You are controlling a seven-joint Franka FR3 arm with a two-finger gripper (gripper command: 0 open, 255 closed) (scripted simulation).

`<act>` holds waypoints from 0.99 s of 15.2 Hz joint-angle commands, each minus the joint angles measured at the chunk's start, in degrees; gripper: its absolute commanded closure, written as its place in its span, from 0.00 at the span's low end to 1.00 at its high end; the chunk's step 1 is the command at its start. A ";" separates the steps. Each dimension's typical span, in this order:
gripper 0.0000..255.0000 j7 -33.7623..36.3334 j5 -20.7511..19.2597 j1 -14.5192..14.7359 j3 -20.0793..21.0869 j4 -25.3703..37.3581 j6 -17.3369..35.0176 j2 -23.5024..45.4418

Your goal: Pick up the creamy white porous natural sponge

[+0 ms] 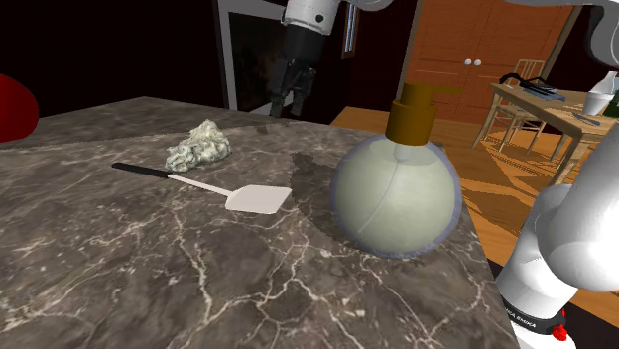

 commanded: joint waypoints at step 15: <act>0.00 4.72 -8.09 7.73 5.51 26.35 1.29 21.66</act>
